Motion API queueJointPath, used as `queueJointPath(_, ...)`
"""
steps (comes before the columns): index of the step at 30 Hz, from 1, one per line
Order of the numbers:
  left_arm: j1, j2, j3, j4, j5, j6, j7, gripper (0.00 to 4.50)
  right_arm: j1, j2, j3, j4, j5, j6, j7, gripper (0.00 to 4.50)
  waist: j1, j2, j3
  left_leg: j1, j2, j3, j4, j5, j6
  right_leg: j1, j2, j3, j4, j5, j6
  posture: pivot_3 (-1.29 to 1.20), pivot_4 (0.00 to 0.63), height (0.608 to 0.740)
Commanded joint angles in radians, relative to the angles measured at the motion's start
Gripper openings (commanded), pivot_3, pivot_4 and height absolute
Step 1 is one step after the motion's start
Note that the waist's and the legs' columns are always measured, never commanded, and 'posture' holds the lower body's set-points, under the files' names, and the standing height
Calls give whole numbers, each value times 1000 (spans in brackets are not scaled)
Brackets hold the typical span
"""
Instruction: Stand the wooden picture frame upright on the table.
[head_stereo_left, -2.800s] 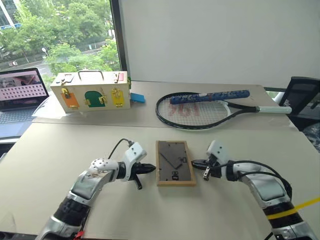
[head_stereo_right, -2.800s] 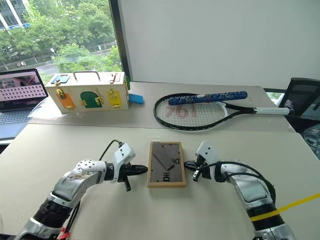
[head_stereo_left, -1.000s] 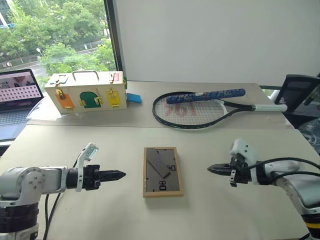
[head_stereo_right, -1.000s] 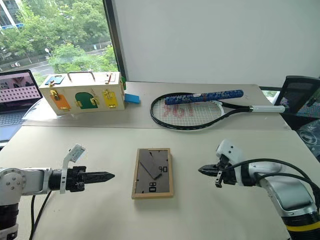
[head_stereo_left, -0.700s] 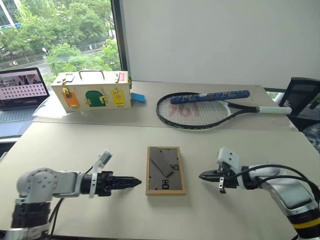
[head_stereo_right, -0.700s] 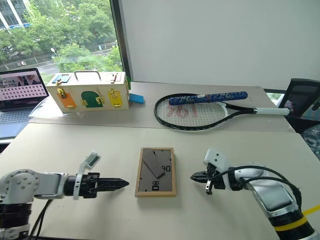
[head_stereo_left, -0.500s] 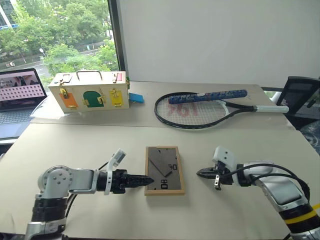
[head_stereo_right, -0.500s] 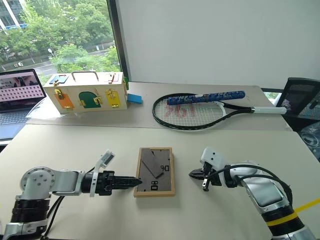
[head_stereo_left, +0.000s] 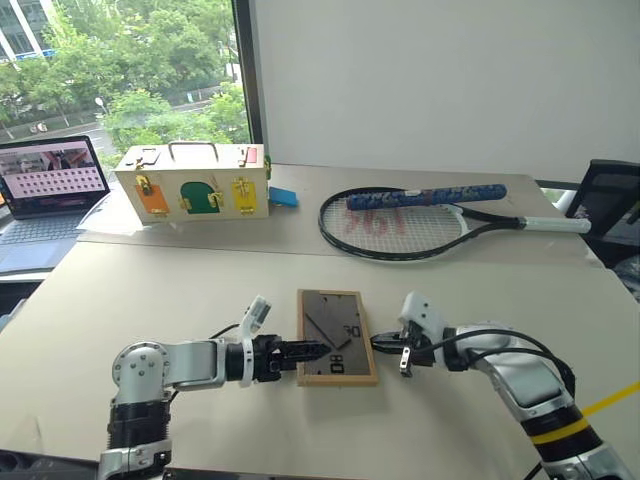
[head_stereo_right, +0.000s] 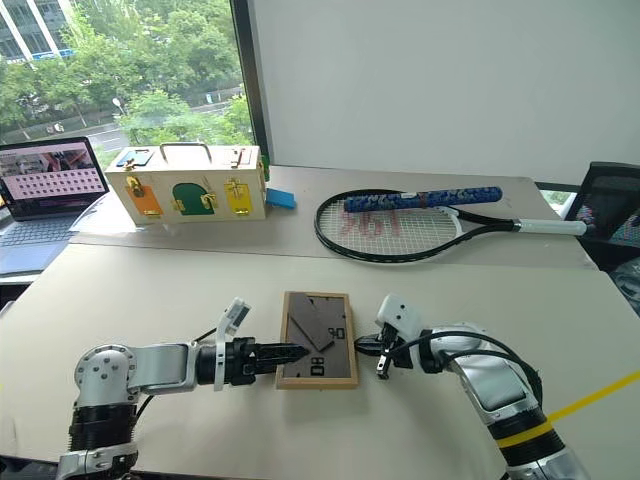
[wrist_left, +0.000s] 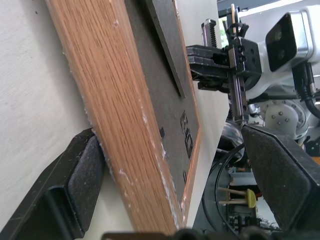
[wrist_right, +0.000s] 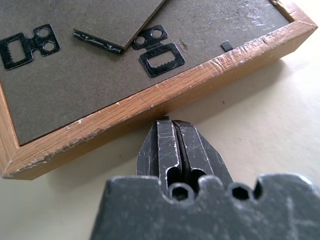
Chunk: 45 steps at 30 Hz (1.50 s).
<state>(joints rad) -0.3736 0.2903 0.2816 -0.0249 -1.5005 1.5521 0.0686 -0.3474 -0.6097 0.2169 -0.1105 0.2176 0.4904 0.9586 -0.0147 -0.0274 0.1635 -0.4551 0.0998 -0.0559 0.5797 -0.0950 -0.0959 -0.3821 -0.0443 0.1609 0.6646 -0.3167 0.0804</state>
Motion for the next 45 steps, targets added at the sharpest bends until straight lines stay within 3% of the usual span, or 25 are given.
queueJointPath(1, 25, 27, -32, 2, -61, -11, 37, 3935, 3, -1, 8, -26, -2, 8, 3, 0, 0, 0, 0, 0, 0, 0, 0, 0, 0, 0, 0, 0, 0, 0, 0, 0, 150, 740)
queueJointPath(3, 31, 57, -44, -3, -93, -22, 35, 3433, 0, -5, 7, -17, -7, 4, 0, 0, -1, 0, 0, 0, 0, 0, -1, 0, 0, -1, 0, 0, 0, 0, 0, 0, 150, 740)
queueJointPath(8, 19, 122, -70, -3, -142, -67, 0, 1515, -6, -2, 1, -11, -7, 2, -7, 0, -1, 0, 0, 0, 0, 0, -3, 0, 0, -2, 0, 0, 0, 0, 0, 0, 150, 740)
queueJointPath(10, 5, 139, -77, -1, -156, -92, -11, 1143, -8, -2, -5, -9, -5, 0, -9, 0, -2, 0, 0, 0, 0, 0, -3, 0, -1, -2, 0, 0, 0, 0, 0, 0, 150, 740)
queueJointPath(16, -34, 202, -72, 43, -175, -135, -65, 1141, -37, -74, -139, -2, 98, 88, 35, 0, 0, 0, 0, -2, 0, 0, -3, 1, -1, -4, 0, 0, 0, 0, 0, 0, 150, 740)
queueJointPath(22, -70, 314, -134, -8, -70, -91, -255, 1141, -163, -114, -329, -116, 503, 438, 132, 0, -5, 0, 1, -3, 0, 0, -6, 1, -1, -6, 0, 0, 0, 0, -1, 0, 150, 740)
queueJointPath(25, -98, 341, -201, -23, 69, -129, -377, 1141, -219, -91, -303, -157, 564, 487, 123, 0, -5, 0, 1, -3, 0, 0, -7, 1, -1, -6, 0, 0, -1, -1, -2, 0, 150, 740)
queueJointPath(30, -153, 317, -260, 0, 186, -159, -502, 1141, -308, 10, -201, -59, 477, 449, 31, 0, -3, 0, 1, -3, 0, 0, -6, 1, -1, -6, 0, 0, -1, -1, -2, 0, 150, 740)
queueJointPath(39, -185, 279, -293, 17, 325, -169, -602, 1141, -335, 25, -66, 36, 362, 341, 91, 2808, -1, -1, 2, -5, 0, 0, -7, 1, -1, -7, 0, -1, -1, -1, -2, 0, 150, 740)
queueJointPath(45, -205, 242, -284, 31, 371, -162, -628, 1141, -321, 57, -13, 25, 373, 363, 133, 2808, 0, -1, 2, -5, 0, 0, -6, 1, -1, -6, 0, -1, -1, -1, -2, 0, 150, 740)
